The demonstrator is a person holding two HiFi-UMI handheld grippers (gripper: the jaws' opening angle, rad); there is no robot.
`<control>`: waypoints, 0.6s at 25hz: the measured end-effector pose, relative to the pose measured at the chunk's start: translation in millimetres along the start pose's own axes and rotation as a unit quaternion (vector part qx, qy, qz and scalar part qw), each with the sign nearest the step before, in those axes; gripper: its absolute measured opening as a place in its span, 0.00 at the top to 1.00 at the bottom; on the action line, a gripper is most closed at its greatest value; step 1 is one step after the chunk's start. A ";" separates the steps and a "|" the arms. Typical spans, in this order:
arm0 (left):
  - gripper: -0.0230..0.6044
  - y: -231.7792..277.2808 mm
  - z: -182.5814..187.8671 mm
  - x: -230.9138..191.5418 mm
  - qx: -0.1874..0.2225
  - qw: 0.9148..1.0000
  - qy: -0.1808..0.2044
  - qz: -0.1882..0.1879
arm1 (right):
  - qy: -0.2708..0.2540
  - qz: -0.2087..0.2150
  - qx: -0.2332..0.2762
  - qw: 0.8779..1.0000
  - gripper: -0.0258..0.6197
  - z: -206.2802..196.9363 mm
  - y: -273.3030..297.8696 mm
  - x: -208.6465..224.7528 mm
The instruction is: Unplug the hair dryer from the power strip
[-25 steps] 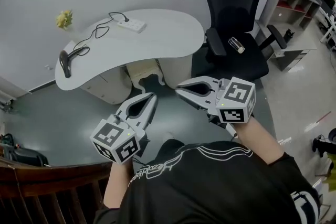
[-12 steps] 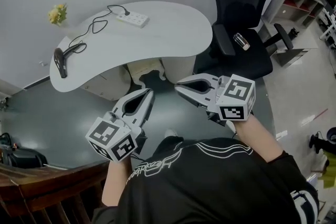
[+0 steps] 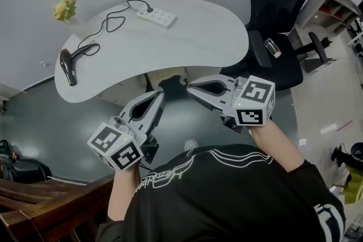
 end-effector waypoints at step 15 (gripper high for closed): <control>0.96 14.2 -10.3 -82.8 -0.017 1.000 0.004 -0.007 | 0.020 -0.003 -0.010 1.000 0.96 16.0 54.4 56.0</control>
Point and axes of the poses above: the fingertips, and each gripper's own axes: y forward along the fingers, x to its right, z out of its top, the point moved 4 cm from there along -y, backward along the fingers, and after that the axes turned 15 degrees about y, right-handed, at the moved point
